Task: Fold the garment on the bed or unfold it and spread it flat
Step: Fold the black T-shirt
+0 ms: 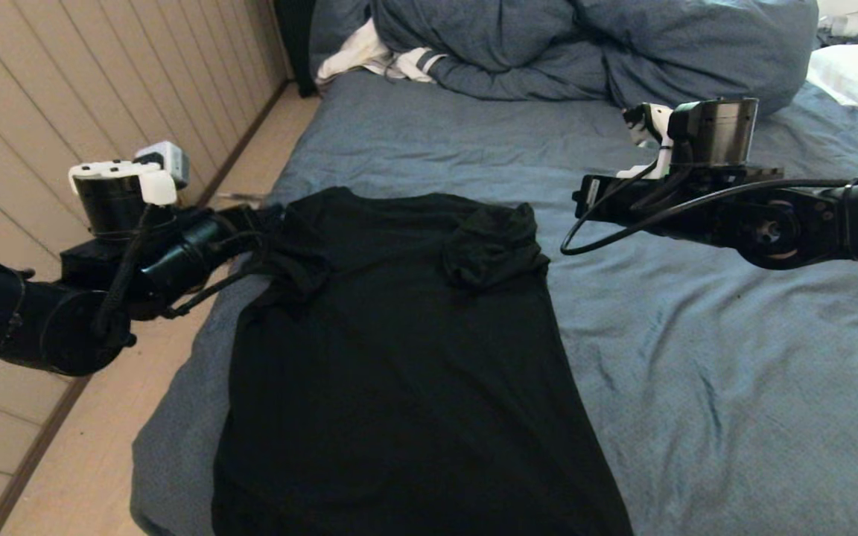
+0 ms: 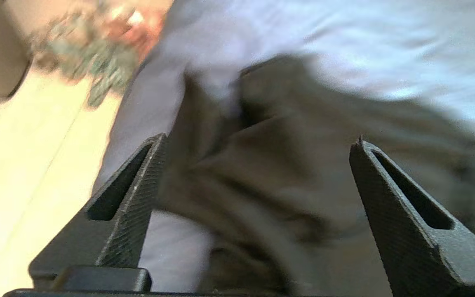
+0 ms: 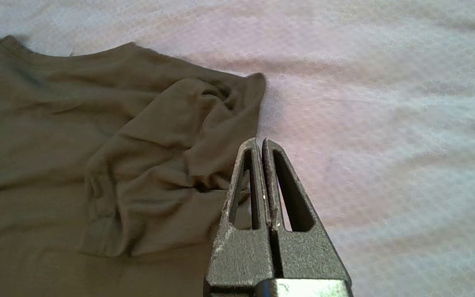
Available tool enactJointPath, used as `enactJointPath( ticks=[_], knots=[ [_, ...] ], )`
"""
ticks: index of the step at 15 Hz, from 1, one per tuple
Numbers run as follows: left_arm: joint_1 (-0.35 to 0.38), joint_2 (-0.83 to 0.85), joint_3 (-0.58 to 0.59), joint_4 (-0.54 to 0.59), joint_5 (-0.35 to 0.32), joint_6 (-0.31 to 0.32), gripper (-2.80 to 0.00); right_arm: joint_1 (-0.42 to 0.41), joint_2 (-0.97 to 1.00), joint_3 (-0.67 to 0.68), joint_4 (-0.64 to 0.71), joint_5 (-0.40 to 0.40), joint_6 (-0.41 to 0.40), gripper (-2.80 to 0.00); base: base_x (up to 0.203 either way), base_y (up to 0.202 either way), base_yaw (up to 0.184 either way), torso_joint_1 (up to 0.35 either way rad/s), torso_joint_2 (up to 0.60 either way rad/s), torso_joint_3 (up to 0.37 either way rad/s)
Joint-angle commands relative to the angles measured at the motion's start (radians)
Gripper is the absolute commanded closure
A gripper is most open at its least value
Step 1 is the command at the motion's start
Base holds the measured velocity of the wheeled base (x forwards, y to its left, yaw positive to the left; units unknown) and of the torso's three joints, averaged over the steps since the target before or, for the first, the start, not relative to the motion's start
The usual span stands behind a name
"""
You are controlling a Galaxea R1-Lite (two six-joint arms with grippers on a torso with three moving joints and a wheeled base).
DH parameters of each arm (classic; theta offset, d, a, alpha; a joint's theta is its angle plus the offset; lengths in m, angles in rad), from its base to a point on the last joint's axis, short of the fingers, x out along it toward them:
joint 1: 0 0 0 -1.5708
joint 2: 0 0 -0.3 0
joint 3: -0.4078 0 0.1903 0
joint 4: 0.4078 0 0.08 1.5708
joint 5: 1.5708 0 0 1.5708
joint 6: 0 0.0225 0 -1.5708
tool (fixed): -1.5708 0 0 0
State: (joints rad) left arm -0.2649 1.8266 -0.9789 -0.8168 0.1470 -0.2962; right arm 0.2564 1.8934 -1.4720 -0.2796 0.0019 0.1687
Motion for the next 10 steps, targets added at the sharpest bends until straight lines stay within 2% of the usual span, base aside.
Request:
enactJointPath(
  ticks=[1,4,10],
  knots=[
    [-0.002,0.114,-0.006,-0.036,0.0,-0.001,-2.8,0.003,0.009,-0.004,-0.003,0.0,0.0,0.0,0.0,0.0,0.0,0.0,0.0,0.0],
    [-0.008,0.197,-0.026,-0.071,0.0,-0.001,-2.8,0.0,0.01,-0.007,-0.004,0.001,0.0,0.0,0.0,0.0,0.0,0.0,0.0,0.0],
    [-0.019,0.23,-0.037,-0.073,0.0,-0.001,-2.8,0.0,0.013,-0.007,-0.004,0.001,0.0,0.0,0.0,0.0,0.0,0.0,0.0,0.0]
  ],
)
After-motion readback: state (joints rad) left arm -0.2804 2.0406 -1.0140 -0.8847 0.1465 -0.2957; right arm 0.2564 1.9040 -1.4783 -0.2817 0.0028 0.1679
